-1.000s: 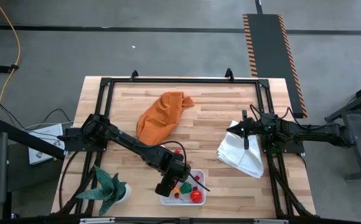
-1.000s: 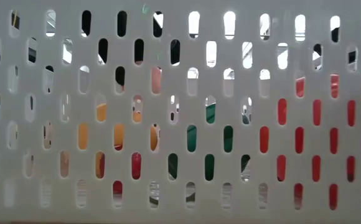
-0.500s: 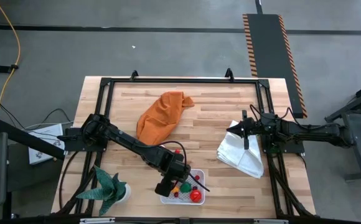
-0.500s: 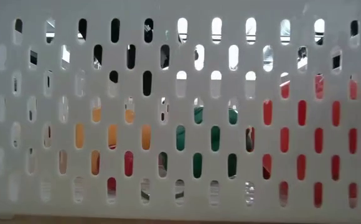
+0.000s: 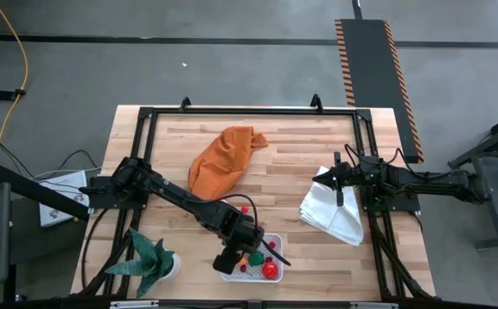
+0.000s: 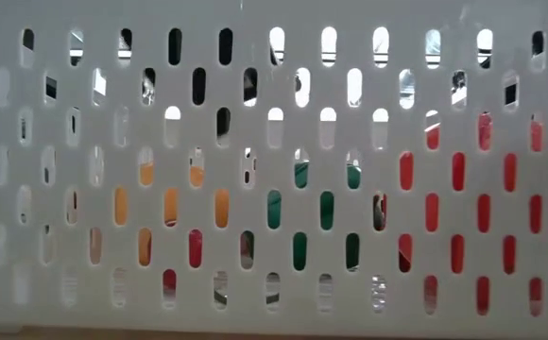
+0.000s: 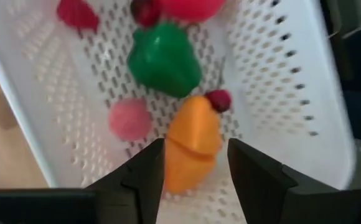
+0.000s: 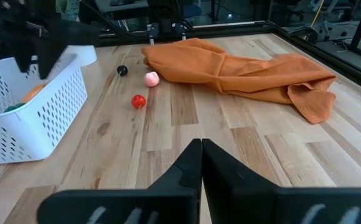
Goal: Pick and placing Produce into tupperware
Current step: Put the peach into the white bin
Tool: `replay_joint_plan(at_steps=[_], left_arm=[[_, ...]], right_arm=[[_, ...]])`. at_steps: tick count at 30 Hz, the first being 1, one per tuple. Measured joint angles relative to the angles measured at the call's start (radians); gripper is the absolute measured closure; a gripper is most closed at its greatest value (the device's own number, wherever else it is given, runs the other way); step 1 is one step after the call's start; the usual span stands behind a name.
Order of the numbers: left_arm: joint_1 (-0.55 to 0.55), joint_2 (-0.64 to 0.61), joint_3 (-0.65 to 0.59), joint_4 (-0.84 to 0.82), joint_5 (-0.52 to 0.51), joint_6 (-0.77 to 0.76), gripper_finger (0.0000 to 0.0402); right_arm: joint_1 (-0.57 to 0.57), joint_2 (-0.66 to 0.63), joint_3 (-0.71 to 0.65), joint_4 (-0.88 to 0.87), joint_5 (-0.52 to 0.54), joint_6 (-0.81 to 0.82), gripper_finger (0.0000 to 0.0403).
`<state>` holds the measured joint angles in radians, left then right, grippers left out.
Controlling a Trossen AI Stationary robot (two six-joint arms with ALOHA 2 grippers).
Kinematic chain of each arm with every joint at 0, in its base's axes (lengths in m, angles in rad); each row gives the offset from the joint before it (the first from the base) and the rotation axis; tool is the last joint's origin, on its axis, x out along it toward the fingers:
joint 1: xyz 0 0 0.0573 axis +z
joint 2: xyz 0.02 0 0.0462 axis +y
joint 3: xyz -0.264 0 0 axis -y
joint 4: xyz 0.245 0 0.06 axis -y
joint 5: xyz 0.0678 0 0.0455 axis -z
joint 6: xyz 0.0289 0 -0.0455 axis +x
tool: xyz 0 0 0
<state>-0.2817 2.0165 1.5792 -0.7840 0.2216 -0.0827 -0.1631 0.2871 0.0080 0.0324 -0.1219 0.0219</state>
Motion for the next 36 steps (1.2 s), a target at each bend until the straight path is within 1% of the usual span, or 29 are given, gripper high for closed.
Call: replay_joint_plan(at_steps=[4,9,19,25,31,36], left_arm=[[0.000,-0.001,0.048,-0.005,0.014,0.000,0.0249],[0.000,-0.001,0.141,-0.061,0.004,0.009,0.0259],[0.000,-0.001,0.322,-0.214,-0.094,0.028,0.0296],[0.001,-0.002,0.424,-0.330,-0.143,0.038,0.0309],[0.009,-0.001,0.493,-0.402,-0.142,0.032,0.0311],[0.041,-0.001,0.542,-0.464,-0.073,-0.001,0.0310]], right_arm=[[0.000,0.000,0.000,0.000,0.000,0.000,0.0402],[0.000,0.000,0.000,0.000,0.000,0.000,0.0402],[0.000,0.000,0.000,0.000,0.000,0.000,0.0402],[0.000,0.000,0.000,0.000,0.000,0.000,0.0402],[0.000,0.000,0.000,0.000,0.000,0.000,0.0402],[0.000,0.000,0.000,0.000,0.000,0.000,0.0402]])
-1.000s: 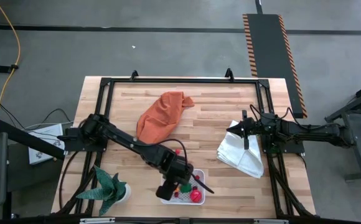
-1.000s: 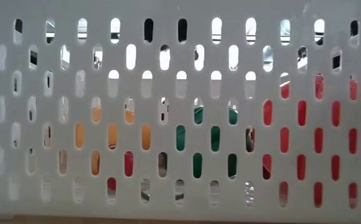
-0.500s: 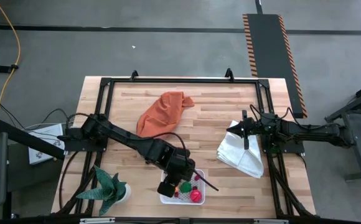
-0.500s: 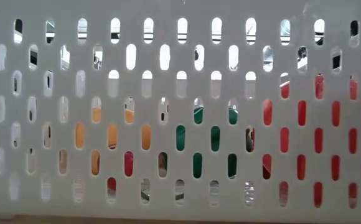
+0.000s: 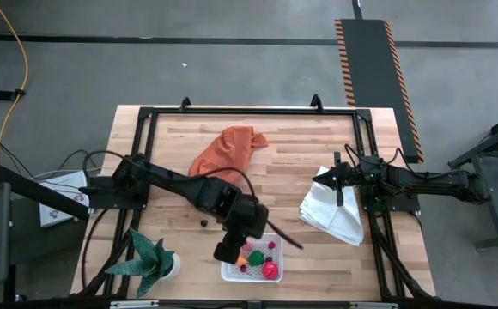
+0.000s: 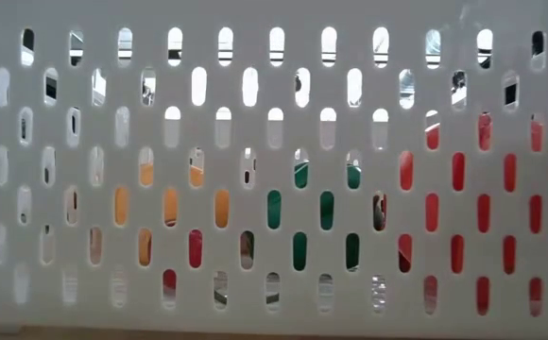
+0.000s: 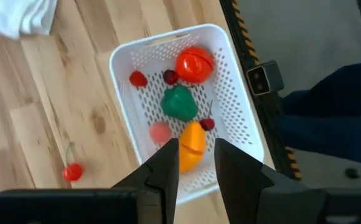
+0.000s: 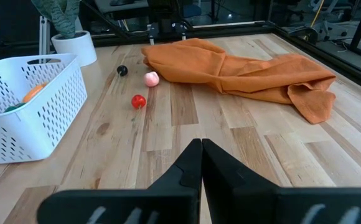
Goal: Pick and placing Produce into tupperware
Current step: Put the peach into the white bin
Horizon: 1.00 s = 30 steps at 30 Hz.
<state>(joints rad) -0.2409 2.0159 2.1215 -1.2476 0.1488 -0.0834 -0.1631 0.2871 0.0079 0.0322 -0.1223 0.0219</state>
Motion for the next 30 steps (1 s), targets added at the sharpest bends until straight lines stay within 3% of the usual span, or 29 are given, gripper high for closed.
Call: replay_joint_plan(at_steps=[17,30], left_arm=[[0.101,-0.002,0.226,-0.316,-0.015,0.004,0.0310],[0.187,-0.076,0.227,-0.324,-0.054,0.008,0.0310]], right_arm=[[0.000,0.000,0.000,0.000,0.000,0.000,0.0402],[0.000,0.000,0.000,0.000,0.000,0.000,0.0402]])
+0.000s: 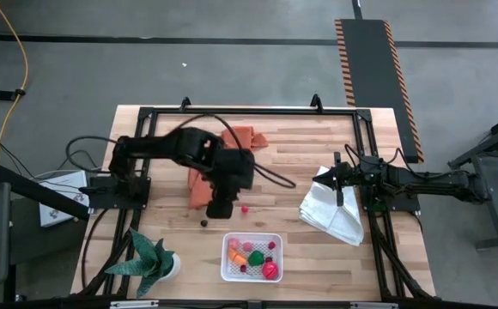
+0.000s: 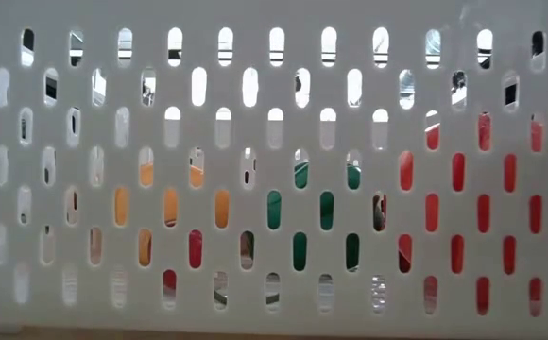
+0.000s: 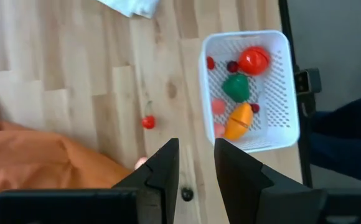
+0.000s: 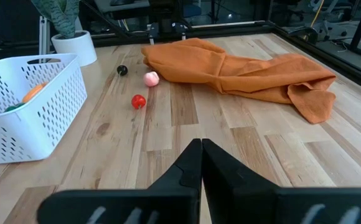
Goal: Pick and placing Produce into tupperware
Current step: Put the peach into the white bin
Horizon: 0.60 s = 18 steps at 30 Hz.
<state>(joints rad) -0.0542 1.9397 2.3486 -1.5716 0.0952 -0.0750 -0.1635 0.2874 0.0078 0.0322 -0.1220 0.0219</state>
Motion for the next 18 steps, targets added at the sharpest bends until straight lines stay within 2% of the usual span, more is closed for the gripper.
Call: replay_joint_plan(at_steps=[12,18], left_arm=[[0.044,-0.109,-0.004,0.001,-0.139,0.045,0.0310],[0.058,-0.194,-0.132,0.000,-0.175,0.049,0.0310]], right_arm=[[0.000,0.000,0.000,0.000,0.000,0.000,0.0402],[0.000,0.000,0.000,0.000,0.000,0.000,0.0402]])
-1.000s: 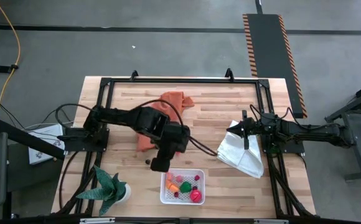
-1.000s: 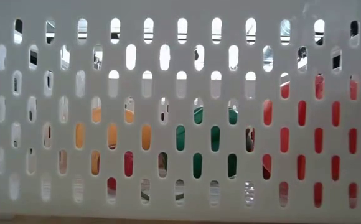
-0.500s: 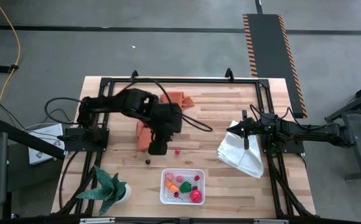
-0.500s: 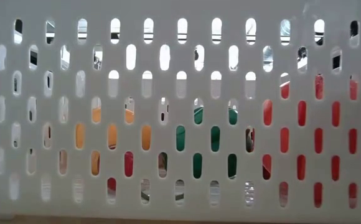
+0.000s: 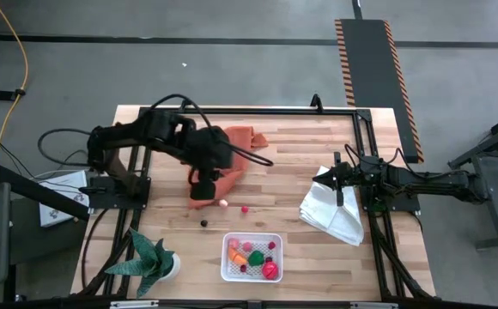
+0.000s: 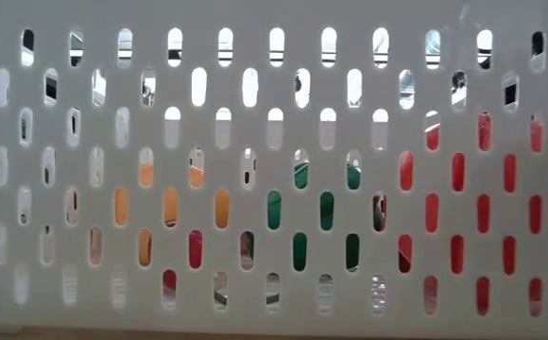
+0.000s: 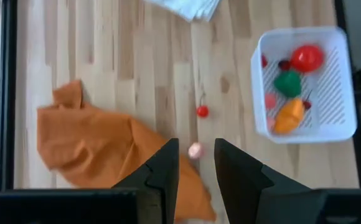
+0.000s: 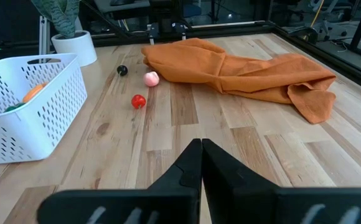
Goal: Pick and placing Produce into tupperware
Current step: Put the peach into the white bin
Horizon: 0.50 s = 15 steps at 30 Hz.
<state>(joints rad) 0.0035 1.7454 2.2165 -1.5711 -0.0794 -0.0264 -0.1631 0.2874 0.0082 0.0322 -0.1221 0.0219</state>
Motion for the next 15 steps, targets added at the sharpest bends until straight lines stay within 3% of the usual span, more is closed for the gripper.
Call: replay_joint_plan(at_steps=[8,15], left_arm=[[0.072,-0.102,-0.213,-0.001,0.005,0.031,0.0310],[0.145,-0.141,-0.338,0.039,0.069,0.072,0.0310]], right_arm=[[0.000,0.000,0.000,0.000,0.000,0.000,0.0402],[0.000,0.000,0.000,0.000,0.000,0.000,0.0402]])
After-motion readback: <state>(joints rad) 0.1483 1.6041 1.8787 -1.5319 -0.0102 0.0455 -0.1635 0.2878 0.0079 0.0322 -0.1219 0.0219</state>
